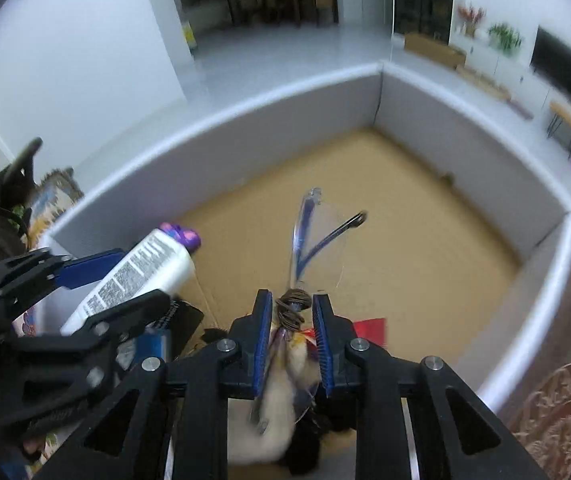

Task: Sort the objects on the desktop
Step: 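Open both grippers over the bin to drop the bottle and eyeglasses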

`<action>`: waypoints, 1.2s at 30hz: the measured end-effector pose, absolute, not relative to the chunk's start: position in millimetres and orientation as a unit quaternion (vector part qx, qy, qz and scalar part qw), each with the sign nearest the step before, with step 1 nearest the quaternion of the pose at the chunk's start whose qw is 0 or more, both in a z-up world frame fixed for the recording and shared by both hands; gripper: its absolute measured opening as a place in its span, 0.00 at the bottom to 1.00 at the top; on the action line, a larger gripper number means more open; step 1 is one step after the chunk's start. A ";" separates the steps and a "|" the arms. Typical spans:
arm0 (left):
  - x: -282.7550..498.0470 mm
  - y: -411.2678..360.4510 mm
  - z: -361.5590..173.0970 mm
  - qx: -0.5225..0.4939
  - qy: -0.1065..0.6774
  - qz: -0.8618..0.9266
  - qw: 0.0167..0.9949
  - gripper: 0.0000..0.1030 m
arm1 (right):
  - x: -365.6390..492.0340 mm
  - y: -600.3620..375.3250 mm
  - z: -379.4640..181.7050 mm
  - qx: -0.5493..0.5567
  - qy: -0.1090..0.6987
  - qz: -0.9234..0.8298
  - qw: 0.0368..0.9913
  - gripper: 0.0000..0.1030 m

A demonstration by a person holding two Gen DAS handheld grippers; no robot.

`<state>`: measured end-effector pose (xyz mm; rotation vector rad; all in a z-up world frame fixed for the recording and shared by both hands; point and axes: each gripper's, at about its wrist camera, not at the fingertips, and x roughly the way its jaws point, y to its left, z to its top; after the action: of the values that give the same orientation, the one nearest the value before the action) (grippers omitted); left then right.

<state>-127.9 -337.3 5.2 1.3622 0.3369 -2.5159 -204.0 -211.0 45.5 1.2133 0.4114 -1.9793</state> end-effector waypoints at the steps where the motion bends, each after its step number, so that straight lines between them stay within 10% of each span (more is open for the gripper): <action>1: -128.6 -336.6 2.3 0.471 0.115 -0.866 0.126 0.58 | -207.8 -215.9 37.9 0.487 0.163 -0.771 0.377 0.27; 7: -118.4 -322.1 16.6 0.434 0.069 -0.883 0.165 1.00 | -215.8 -197.3 45.5 0.477 0.145 -0.782 0.373 0.76; 10: -112.3 -312.0 24.6 0.411 0.057 -0.880 0.231 1.00 | -215.5 -184.9 65.0 0.458 0.149 -0.799 0.360 0.86; 36: -22.6 -284.0 53.3 0.346 0.115 -0.878 0.311 1.00 | -154.5 -145.4 102.3 0.396 0.221 -0.825 0.337 0.91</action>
<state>-22.6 -284.0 53.3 0.9125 0.3033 -2.3172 -154.5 -145.4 102.3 1.0327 0.5773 -2.1513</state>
